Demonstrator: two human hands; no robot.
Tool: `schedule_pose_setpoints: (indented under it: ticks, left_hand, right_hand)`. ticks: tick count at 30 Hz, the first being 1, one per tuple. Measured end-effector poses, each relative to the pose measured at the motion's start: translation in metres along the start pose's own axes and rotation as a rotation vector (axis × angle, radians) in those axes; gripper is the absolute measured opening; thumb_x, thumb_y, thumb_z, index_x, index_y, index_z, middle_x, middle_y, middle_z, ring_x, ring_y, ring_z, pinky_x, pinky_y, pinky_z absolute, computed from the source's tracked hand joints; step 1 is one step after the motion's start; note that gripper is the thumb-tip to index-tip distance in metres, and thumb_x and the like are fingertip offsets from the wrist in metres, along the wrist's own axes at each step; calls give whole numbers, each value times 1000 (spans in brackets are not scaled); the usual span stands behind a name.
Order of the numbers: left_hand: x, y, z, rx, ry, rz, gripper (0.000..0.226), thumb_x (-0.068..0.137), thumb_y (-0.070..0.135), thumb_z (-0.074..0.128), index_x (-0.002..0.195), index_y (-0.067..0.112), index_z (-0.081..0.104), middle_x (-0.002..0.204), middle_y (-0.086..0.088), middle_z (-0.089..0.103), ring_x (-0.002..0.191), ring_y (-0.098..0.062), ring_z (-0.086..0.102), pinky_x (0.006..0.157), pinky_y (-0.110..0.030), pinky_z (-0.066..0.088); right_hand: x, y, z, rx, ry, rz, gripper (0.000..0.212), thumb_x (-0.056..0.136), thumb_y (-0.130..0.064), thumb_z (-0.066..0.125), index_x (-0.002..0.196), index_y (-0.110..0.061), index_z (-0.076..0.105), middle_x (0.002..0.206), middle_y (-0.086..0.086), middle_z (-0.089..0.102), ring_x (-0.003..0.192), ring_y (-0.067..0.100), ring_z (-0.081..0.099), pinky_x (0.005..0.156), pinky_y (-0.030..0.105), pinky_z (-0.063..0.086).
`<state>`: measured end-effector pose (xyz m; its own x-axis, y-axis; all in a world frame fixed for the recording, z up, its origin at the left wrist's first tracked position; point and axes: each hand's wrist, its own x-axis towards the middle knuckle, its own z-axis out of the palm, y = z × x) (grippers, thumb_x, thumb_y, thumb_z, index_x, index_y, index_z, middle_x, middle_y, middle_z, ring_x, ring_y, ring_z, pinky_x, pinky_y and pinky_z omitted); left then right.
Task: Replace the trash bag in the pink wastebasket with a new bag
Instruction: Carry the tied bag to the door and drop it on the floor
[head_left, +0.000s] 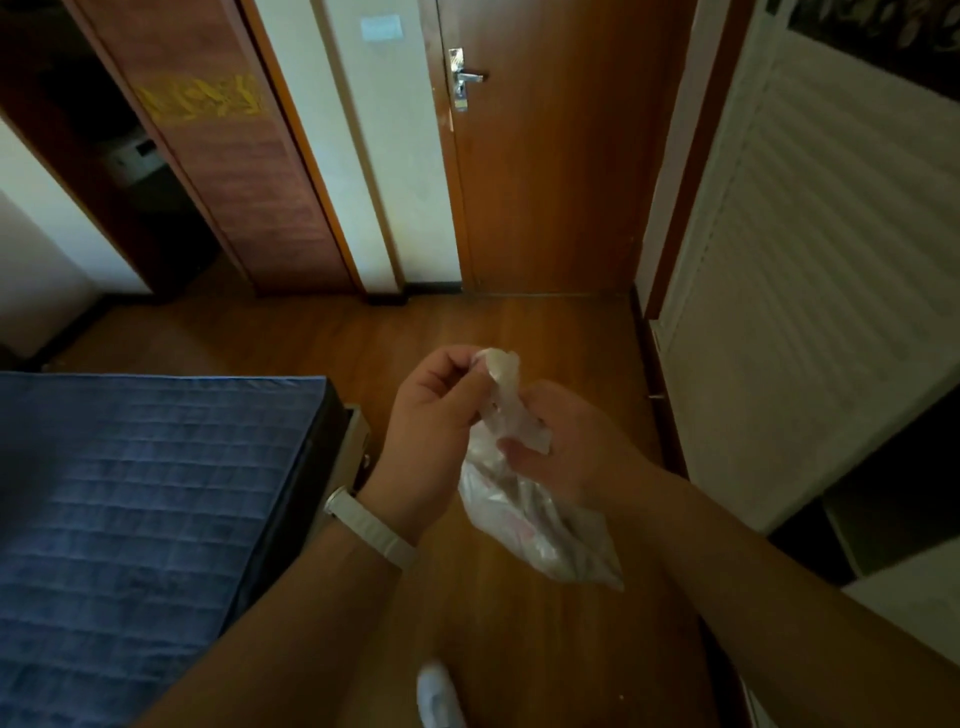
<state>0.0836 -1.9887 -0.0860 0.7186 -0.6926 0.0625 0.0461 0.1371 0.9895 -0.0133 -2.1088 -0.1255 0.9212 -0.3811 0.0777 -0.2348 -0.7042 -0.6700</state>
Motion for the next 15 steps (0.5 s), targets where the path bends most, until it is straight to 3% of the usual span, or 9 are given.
schedule_pose_setpoints:
  ticks: [3,7,15]
  left_hand:
    - [45,-9,-19,-39,-3,-13,27,96,5,53,82,20,70,81,-8,66,76,-21,62,76,-38,56]
    - [117,-22,-52,-44,-13,-26,30,96,6,52,81,24,71,83,-8,66,77,-22,62,72,-33,55]
    - [272,-16,-136,-62,-15,-60,30,98,8,52,83,26,71,88,-6,67,85,-24,62,75,-35,52]
  right_hand:
    - [47,4,4,-36,17,21,41,89,-34,63,125,-19,51,120,-3,55,109,13,53,95,32,45]
    - [121,9,17,-49,-21,25,30,92,-39,57,119,-29,49,112,-13,52,98,4,53,86,26,46]
    - [286,-11,37,-130,12,70,37,89,-49,56,121,-33,48,112,-14,52,96,7,55,85,33,52]
